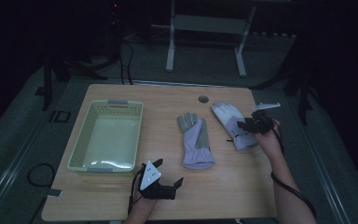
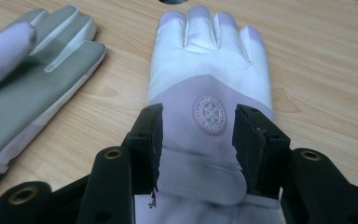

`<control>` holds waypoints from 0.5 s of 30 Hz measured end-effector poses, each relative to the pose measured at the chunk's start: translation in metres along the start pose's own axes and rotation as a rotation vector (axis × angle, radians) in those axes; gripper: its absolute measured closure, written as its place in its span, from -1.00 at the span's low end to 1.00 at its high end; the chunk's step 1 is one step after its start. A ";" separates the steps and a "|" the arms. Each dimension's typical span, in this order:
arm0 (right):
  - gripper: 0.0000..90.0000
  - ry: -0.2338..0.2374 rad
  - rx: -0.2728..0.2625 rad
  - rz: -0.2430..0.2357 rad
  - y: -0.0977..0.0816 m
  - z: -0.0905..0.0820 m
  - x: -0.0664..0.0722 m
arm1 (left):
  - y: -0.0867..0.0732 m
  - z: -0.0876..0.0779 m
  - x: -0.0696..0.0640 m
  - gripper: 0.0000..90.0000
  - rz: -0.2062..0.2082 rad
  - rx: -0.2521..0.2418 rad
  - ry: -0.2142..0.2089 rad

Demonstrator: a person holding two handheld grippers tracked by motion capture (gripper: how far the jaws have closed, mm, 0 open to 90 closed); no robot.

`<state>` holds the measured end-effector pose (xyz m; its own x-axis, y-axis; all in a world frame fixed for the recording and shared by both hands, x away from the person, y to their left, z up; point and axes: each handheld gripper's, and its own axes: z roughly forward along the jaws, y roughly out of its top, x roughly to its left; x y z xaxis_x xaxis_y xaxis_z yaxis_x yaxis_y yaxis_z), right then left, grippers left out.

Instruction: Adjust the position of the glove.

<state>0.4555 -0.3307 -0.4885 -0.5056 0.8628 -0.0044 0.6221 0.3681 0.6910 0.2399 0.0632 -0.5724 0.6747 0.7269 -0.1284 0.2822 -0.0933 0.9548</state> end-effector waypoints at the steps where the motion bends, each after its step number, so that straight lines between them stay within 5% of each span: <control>1: 0.16 -0.001 0.005 0.005 0.000 0.003 -0.001 | 0.000 0.000 0.000 -1.00 0.000 0.000 0.000; 9: 0.14 -0.007 0.019 0.041 0.002 0.021 -0.013 | 0.000 0.000 0.000 -1.00 0.002 0.000 0.002; 15: 0.14 0.032 0.036 0.056 0.000 0.034 -0.014 | 0.000 0.000 0.000 -1.00 0.001 0.000 0.002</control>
<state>0.4828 -0.3314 -0.5128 -0.4878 0.8711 0.0568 0.6709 0.3325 0.6628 0.2397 0.0630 -0.5724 0.6737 0.7280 -0.1272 0.2819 -0.0940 0.9548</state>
